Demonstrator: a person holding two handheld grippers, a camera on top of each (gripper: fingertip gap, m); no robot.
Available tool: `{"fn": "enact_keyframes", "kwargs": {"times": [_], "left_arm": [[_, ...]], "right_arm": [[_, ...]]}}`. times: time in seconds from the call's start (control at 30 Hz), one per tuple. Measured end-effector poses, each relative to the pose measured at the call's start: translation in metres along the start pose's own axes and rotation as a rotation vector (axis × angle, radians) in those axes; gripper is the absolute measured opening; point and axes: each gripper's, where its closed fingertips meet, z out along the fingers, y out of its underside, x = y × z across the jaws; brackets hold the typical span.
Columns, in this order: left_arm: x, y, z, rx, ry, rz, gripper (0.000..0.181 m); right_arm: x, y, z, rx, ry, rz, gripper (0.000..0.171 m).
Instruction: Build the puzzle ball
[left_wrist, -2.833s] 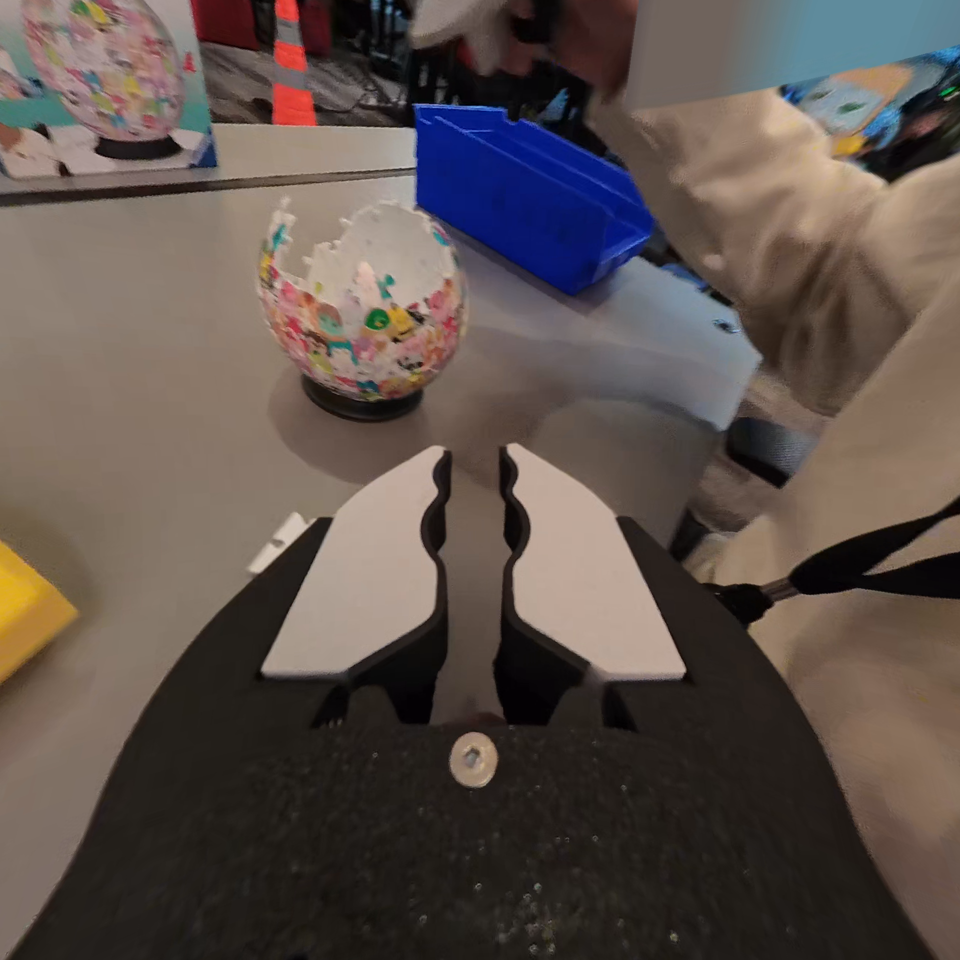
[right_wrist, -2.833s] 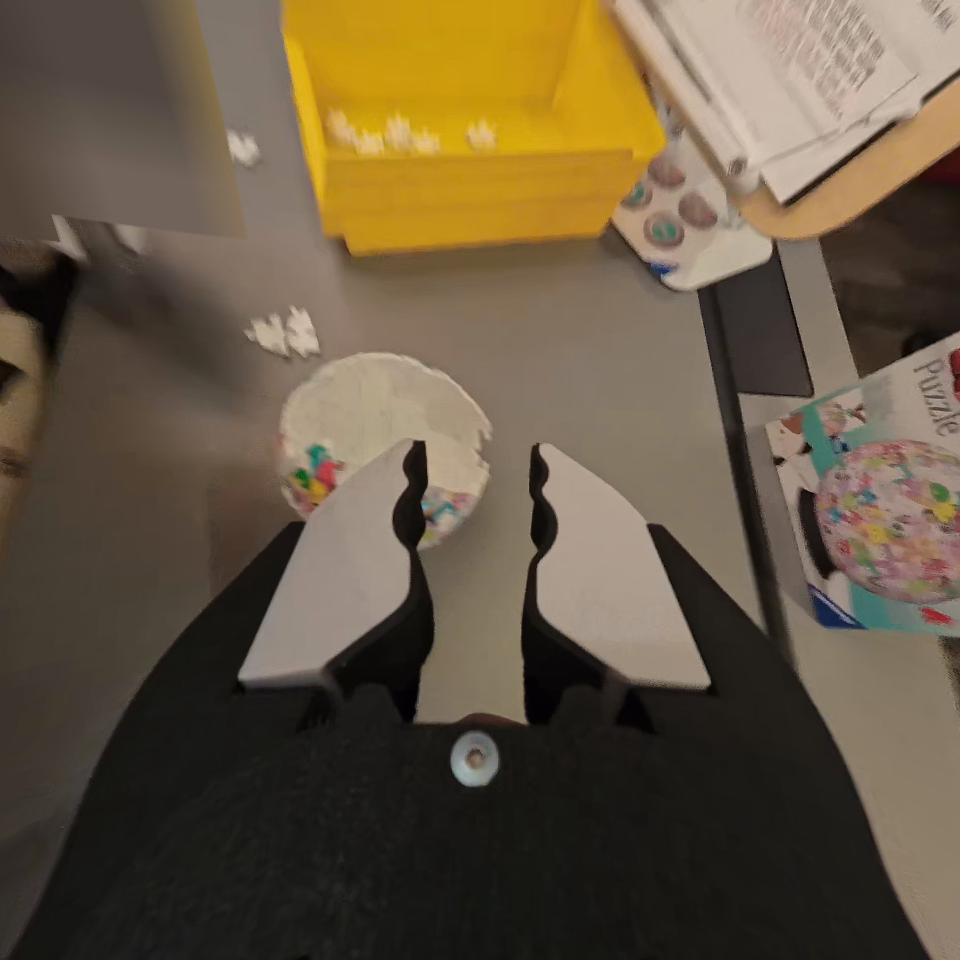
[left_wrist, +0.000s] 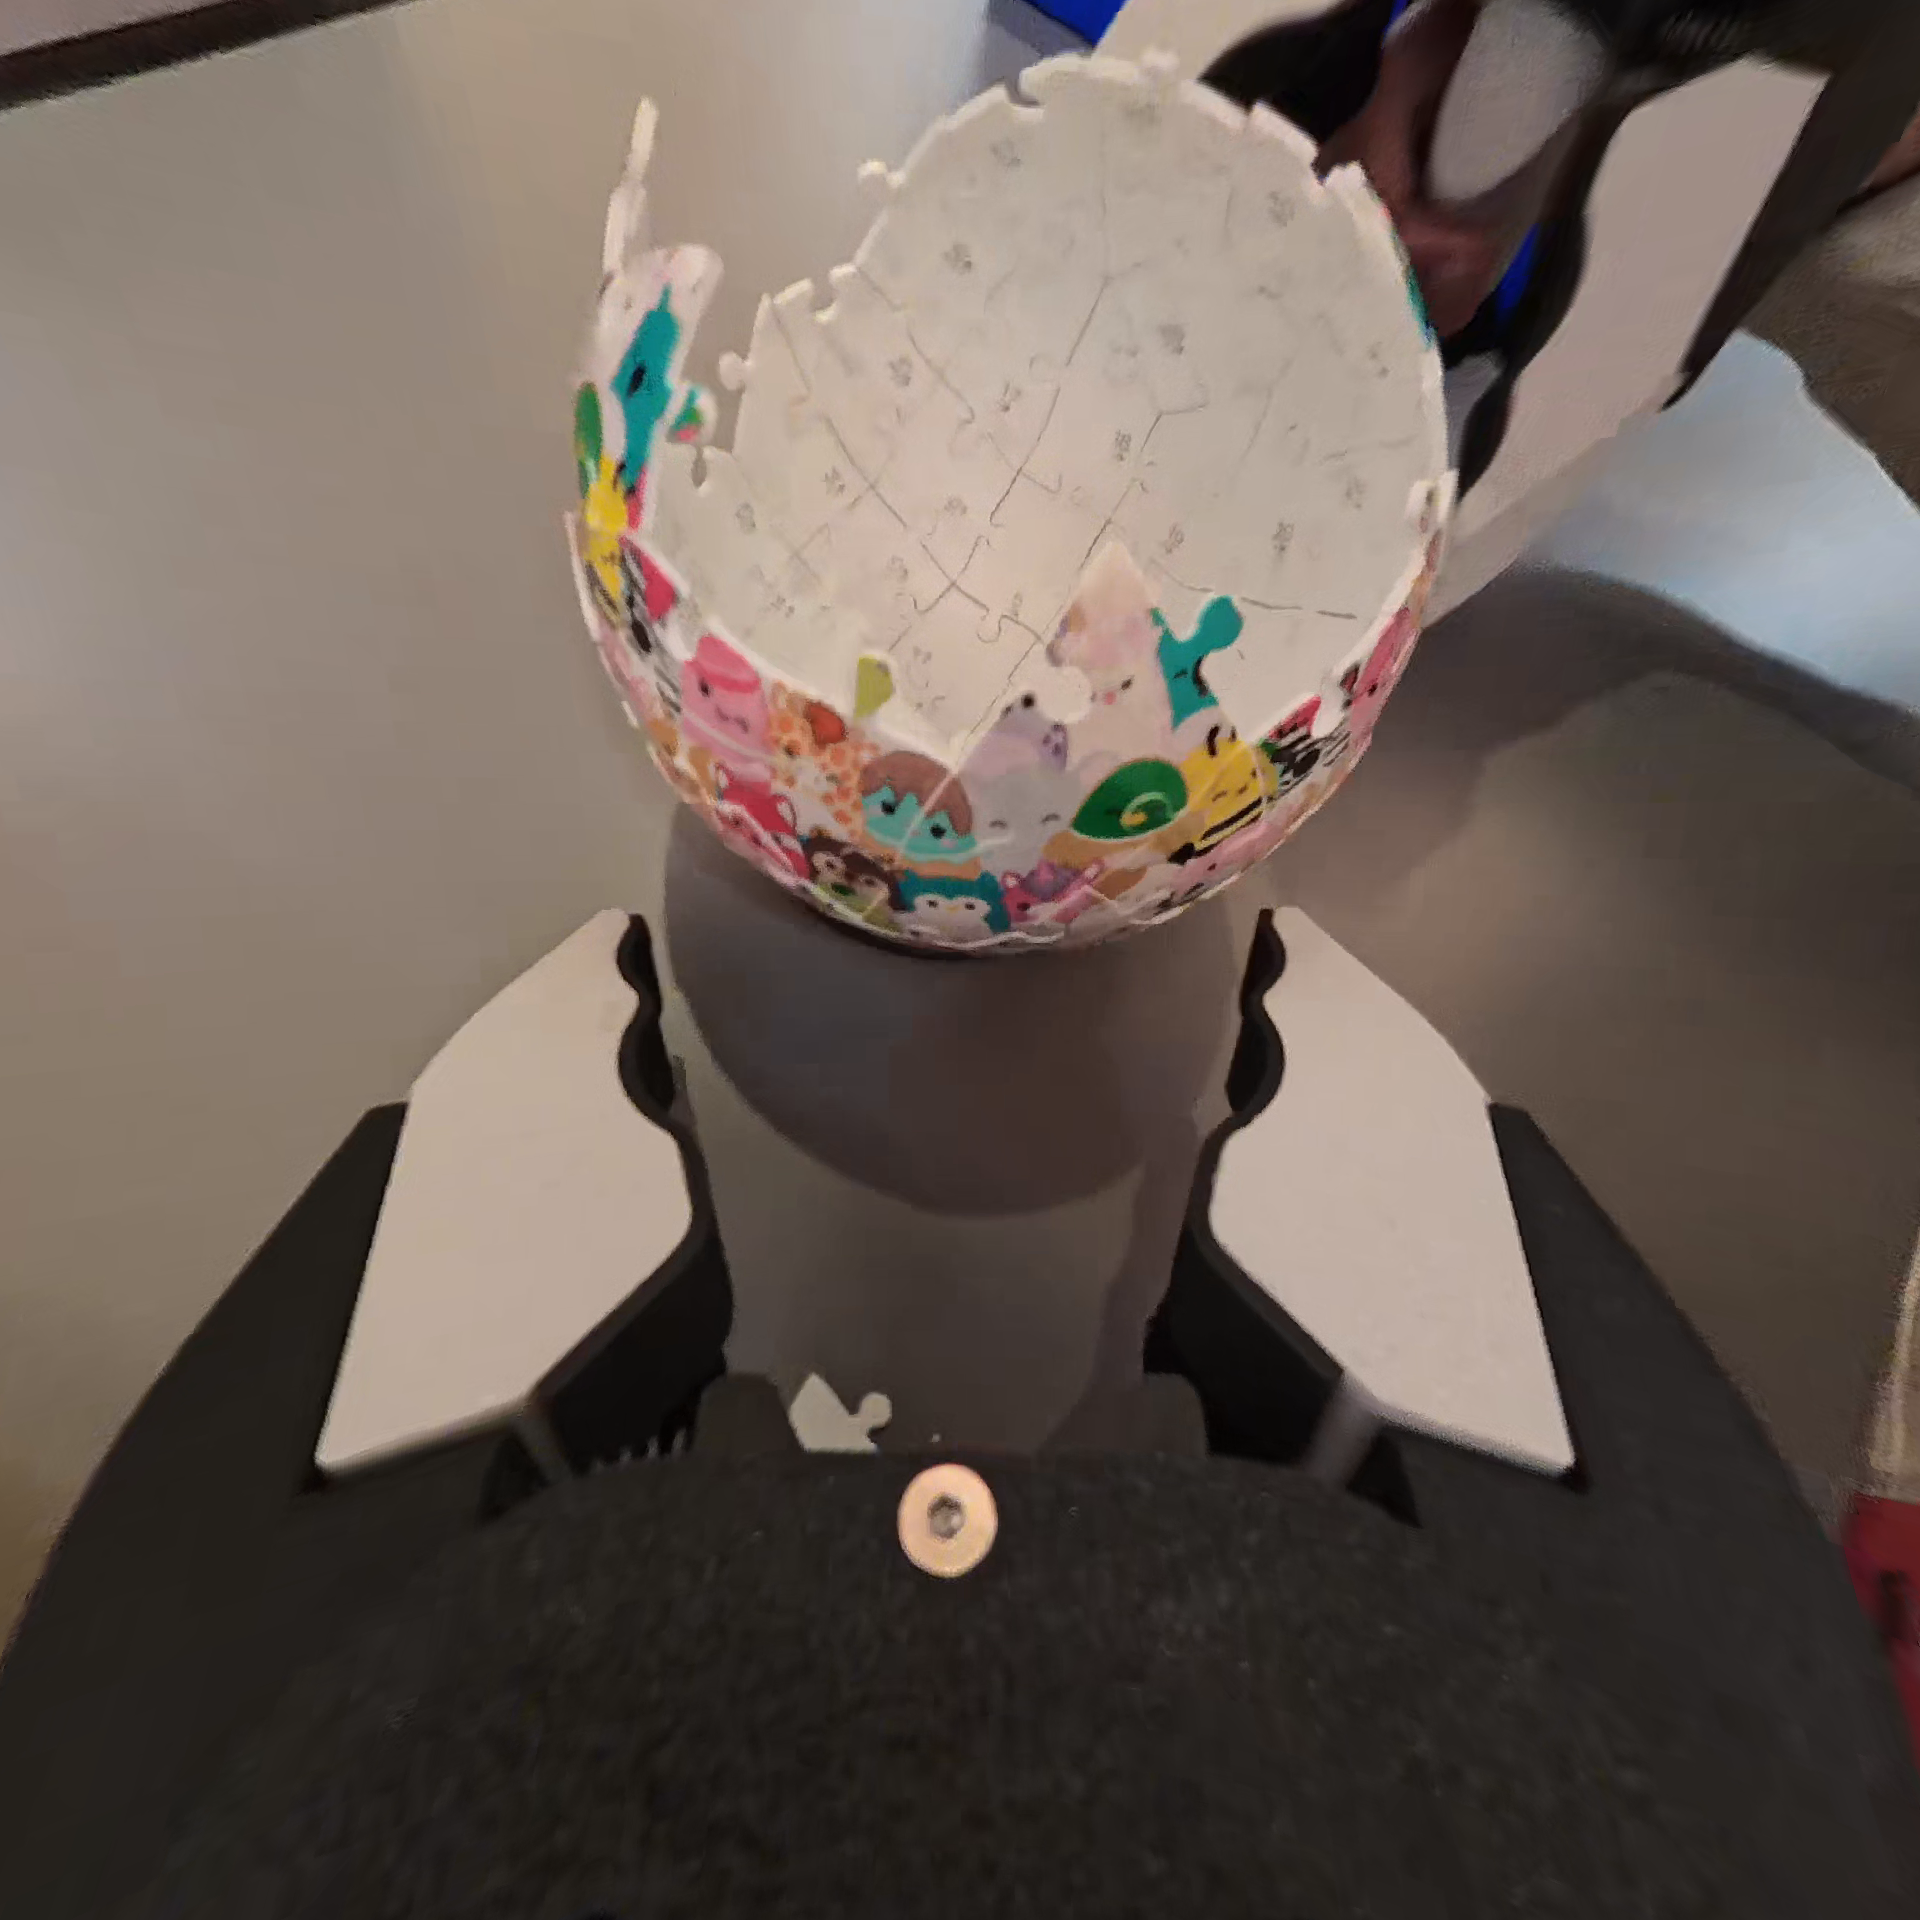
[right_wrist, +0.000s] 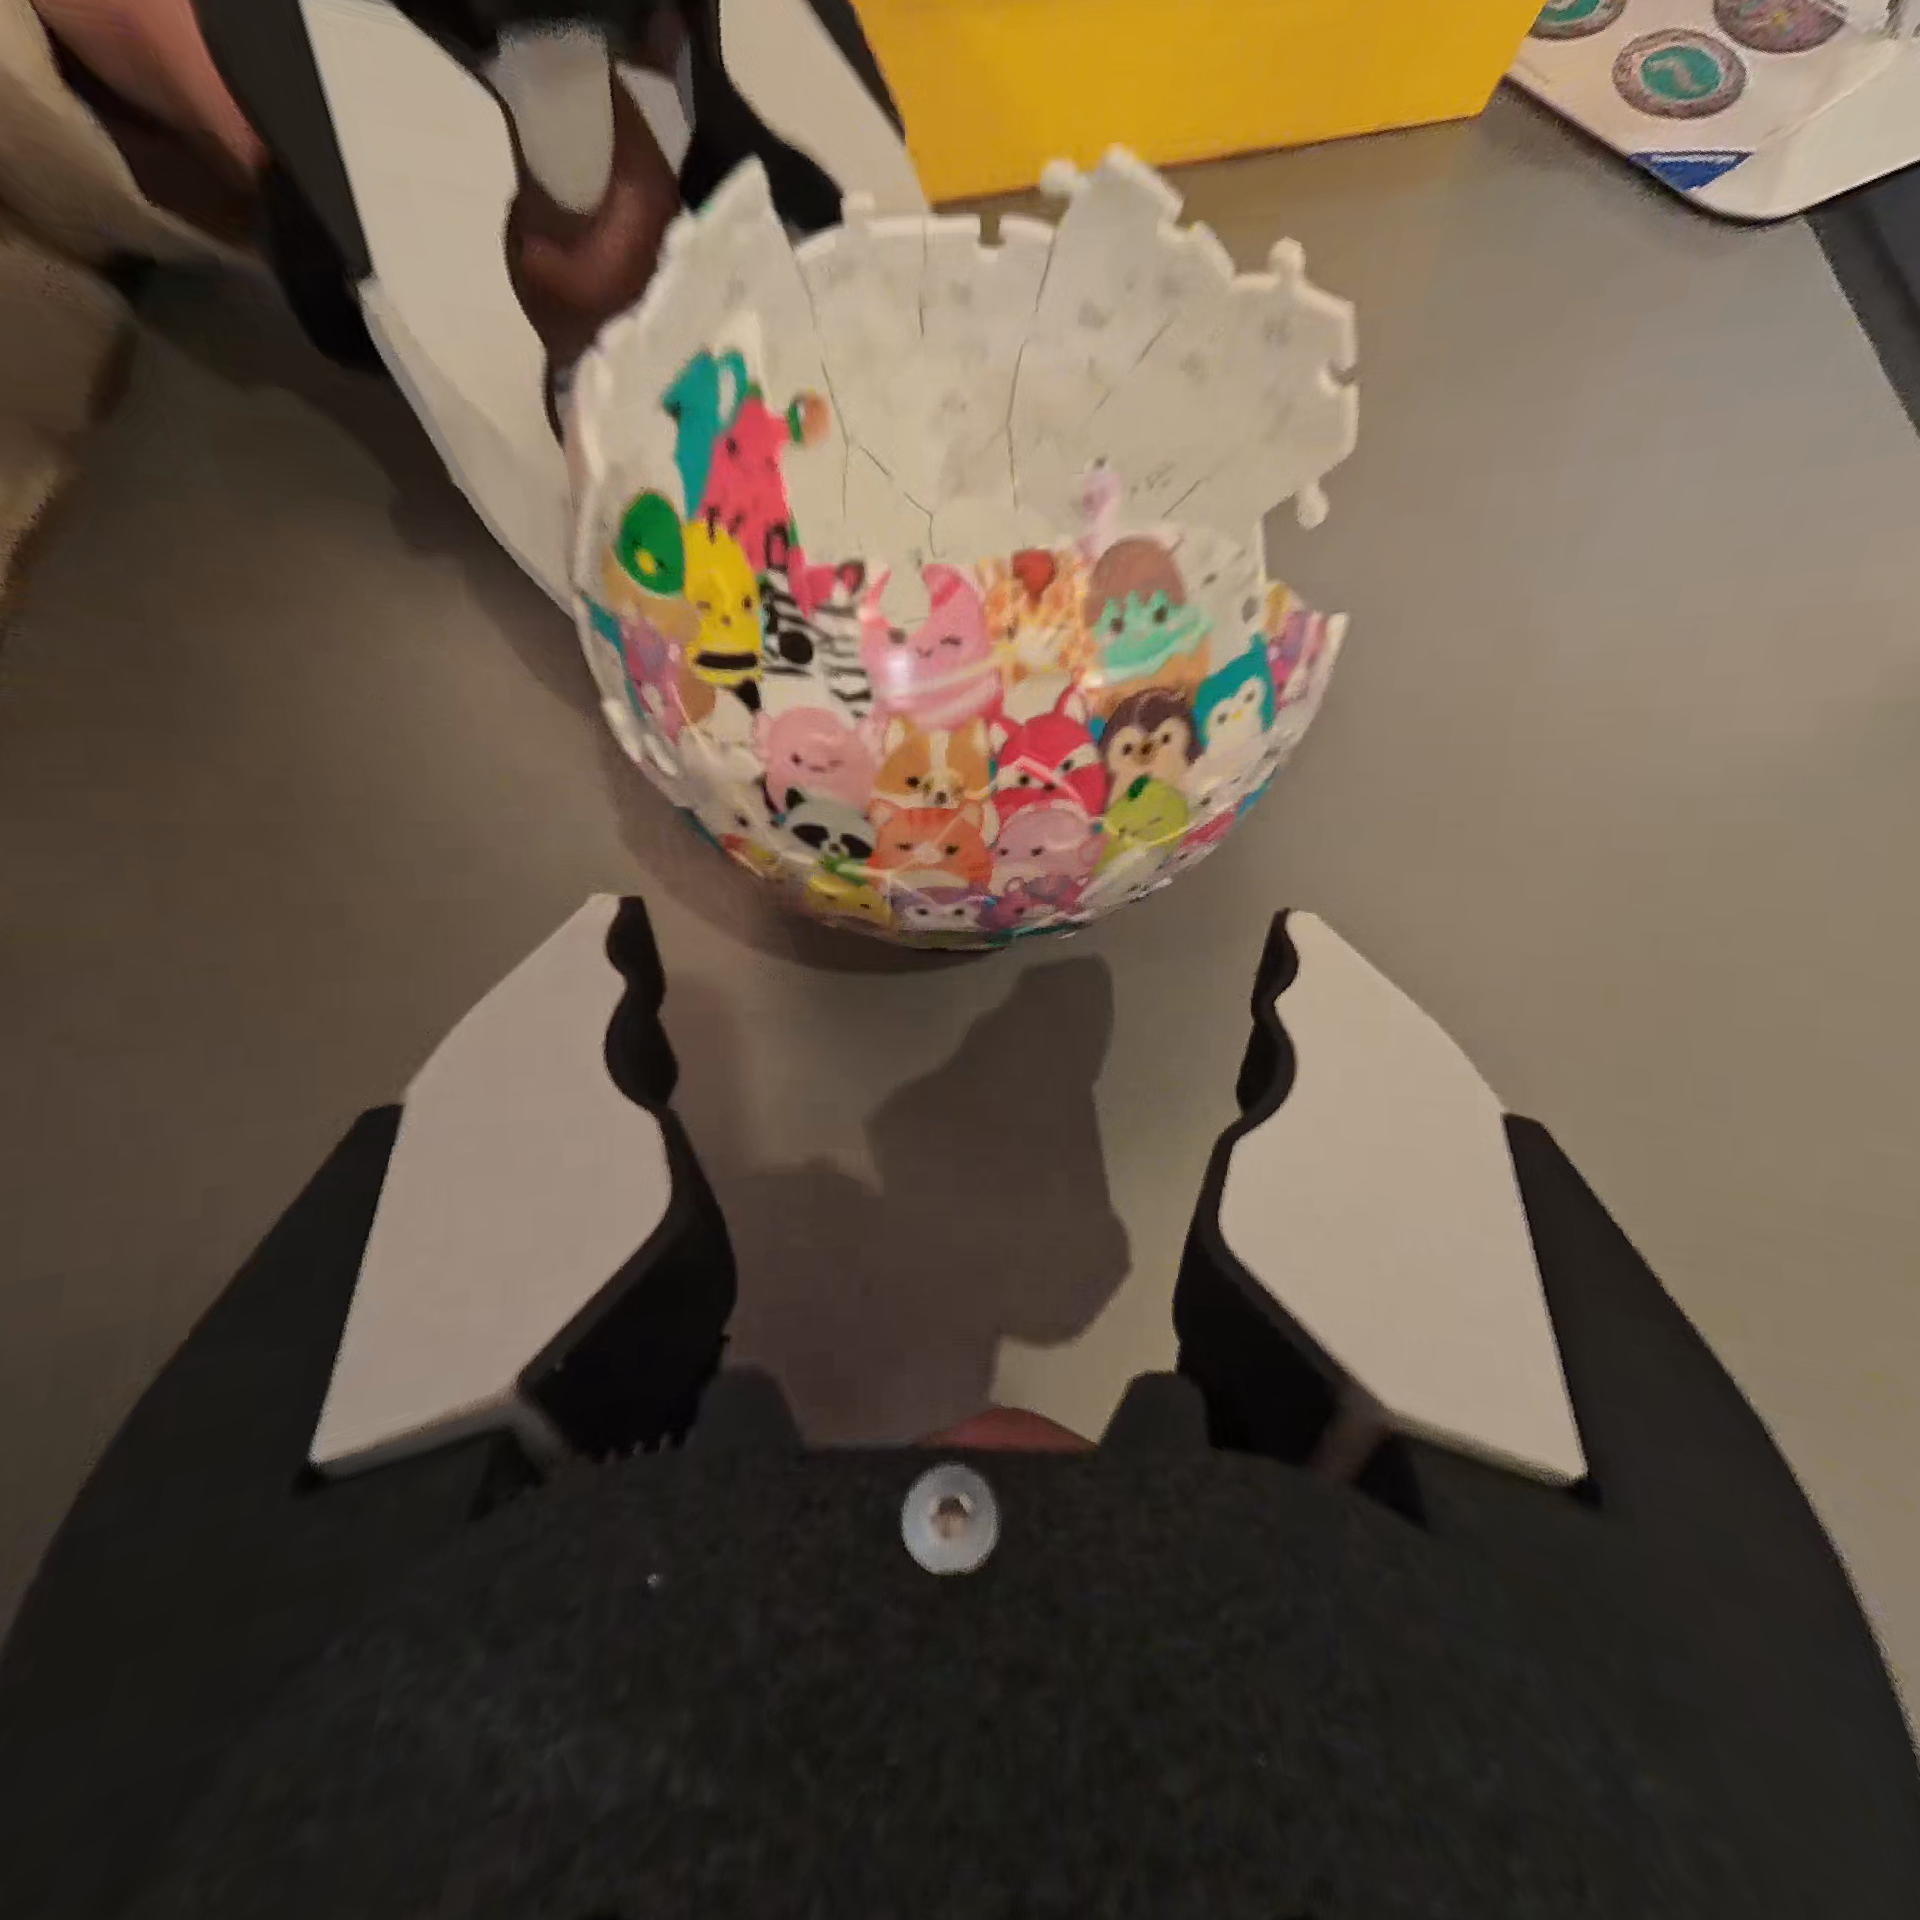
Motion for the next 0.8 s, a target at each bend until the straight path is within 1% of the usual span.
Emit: {"fn": "enact_keyframes", "kwargs": {"times": [0.07, 0.1, 0.17, 0.2, 0.23, 0.27, 0.3, 0.33, 0.37, 0.4, 0.43, 0.47, 0.53, 0.57, 0.6, 0.63, 0.67, 0.7, 0.73, 0.8], "left_arm": [[0.0, 0.0, 0.002, -0.028, 0.017, 0.056, 0.105], [0.0, 0.003, 0.004, -0.054, 0.02, 0.076, 0.106], [0.002, 0.009, 0.005, -0.091, 0.029, 0.106, 0.106], [0.005, 0.011, 0.005, -0.098, 0.037, 0.107, 0.104], [0.007, 0.011, 0.005, -0.094, 0.043, 0.099, 0.101], [0.009, 0.01, 0.005, -0.082, 0.05, 0.082, 0.098], [0.01, 0.008, 0.005, -0.068, 0.054, 0.063, 0.096], [0.011, 0.005, 0.005, -0.054, 0.057, 0.041, 0.096], [0.011, 0.003, 0.006, -0.047, 0.059, 0.02, 0.096], [0.011, 0.002, 0.007, -0.046, 0.06, 0.004, 0.097], [0.011, 0.0, 0.008, -0.045, 0.05, -0.005, 0.097], [0.009, -0.001, 0.008, -0.039, 0.031, -0.011, 0.097], [0.01, -0.003, 0.006, -0.03, 0.02, -0.031, 0.098], [0.01, -0.004, 0.004, -0.029, 0.019, -0.044, 0.099], [0.012, -0.005, 0.002, -0.027, 0.026, -0.055, 0.101], [0.015, -0.005, 0.0, -0.033, 0.045, -0.065, 0.104], [0.017, -0.004, -0.002, -0.049, 0.069, -0.079, 0.107], [0.02, -0.003, -0.003, -0.07, 0.11, -0.093, 0.115], [0.023, -0.001, -0.003, -0.097, 0.154, -0.105, 0.119], [0.019, 0.002, -0.001, -0.15, 0.195, -0.111, 0.119]], "right_arm": [[-0.004, 0.0, 0.009, 0.012, -0.017, 0.016, 0.107], [-0.007, 0.0, 0.009, 0.018, -0.036, 0.028, 0.103], [-0.003, 0.005, 0.0, -0.012, -0.031, 0.04, 0.102], [0.0, 0.005, -0.009, -0.019, -0.032, 0.054, 0.098], [0.002, 0.0, -0.021, -0.021, -0.044, 0.067, 0.087], [0.006, -0.008, -0.033, -0.024, -0.047, 0.08, 0.077], [0.013, -0.021, -0.045, -0.022, -0.031, 0.087, 0.075], [0.022, -0.039, -0.056, 0.0, -0.002, 0.083, 0.076], [0.03, -0.061, -0.064, 0.035, 0.018, 0.068, 0.073], [0.034, -0.081, -0.07, 0.063, 0.019, 0.047, 0.067], [0.033, -0.095, -0.07, 0.072, -0.009, 0.021, 0.065], [0.03, -0.098, -0.067, 0.04, -0.049, -0.006, 0.07], [0.034, -0.081, -0.056, -0.06, -0.053, -0.048, 0.075], [0.03, -0.072, -0.052, -0.051, -0.088, -0.016, 0.074], [0.021, -0.063, -0.05, -0.036, -0.164, 0.046, 0.078], [0.009, -0.055, -0.049, -0.026, -0.252, 0.13, 0.091], [0.002, -0.045, -0.047, -0.037, -0.304, 0.209, 0.099], [-0.001, -0.036, -0.043, -0.056, -0.317, 0.245, 0.099], [-0.004, -0.028, -0.036, -0.073, -0.317, 0.268, 0.104], [-0.009, -0.015, -0.02, -0.136, -0.32, 0.293, 0.113]]}}
